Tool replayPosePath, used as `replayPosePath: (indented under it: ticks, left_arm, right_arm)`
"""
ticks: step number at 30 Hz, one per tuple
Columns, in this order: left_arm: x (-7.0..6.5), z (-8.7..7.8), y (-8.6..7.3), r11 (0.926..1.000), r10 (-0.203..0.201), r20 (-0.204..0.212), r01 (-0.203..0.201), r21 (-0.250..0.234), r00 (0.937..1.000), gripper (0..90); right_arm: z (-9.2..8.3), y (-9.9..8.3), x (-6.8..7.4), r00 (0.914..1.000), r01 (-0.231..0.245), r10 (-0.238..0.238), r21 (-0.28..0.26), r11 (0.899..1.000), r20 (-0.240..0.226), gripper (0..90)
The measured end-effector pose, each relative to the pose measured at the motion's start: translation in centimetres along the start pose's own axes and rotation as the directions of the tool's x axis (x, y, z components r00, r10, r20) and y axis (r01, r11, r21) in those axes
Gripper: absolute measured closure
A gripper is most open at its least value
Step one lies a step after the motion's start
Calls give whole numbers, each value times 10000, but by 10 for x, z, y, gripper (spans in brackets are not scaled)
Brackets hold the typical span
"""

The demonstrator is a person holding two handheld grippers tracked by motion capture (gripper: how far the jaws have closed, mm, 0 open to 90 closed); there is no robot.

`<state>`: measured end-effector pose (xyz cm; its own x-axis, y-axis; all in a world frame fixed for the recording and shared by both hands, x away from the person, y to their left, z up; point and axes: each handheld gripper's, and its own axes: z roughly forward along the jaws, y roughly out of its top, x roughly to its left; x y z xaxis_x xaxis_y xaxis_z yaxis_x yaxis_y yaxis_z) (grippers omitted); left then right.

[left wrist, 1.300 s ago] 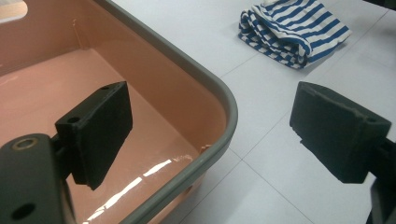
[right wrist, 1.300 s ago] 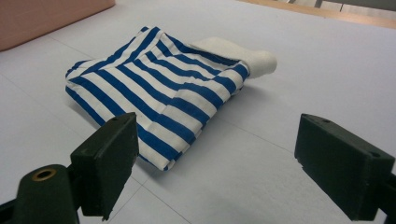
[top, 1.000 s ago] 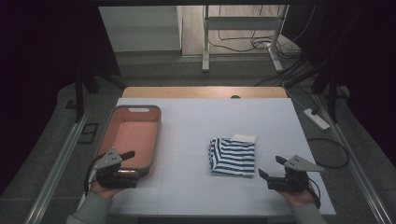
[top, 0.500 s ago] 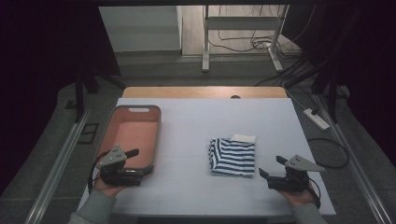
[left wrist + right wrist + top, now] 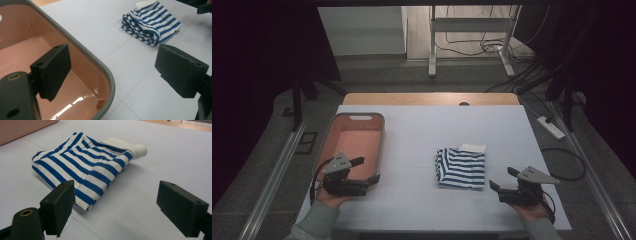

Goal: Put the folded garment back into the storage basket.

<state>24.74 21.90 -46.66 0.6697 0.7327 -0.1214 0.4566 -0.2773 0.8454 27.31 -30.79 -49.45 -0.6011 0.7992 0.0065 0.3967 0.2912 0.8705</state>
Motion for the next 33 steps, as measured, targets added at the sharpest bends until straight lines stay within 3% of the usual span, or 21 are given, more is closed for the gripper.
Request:
replayPosePath:
  ticks: [21,33]
  left_arm:
    - [-6,10,15,9998,143,255,-140,-105,9996,139]
    - [-9,20,21,9996,255,326,-259,100,9991,141]
  right_arm:
    - [1,-1,0,10000,-31,32,84,10000,-57,162]
    - [2,-2,1,10000,-9,9,92,10000,-19,162]
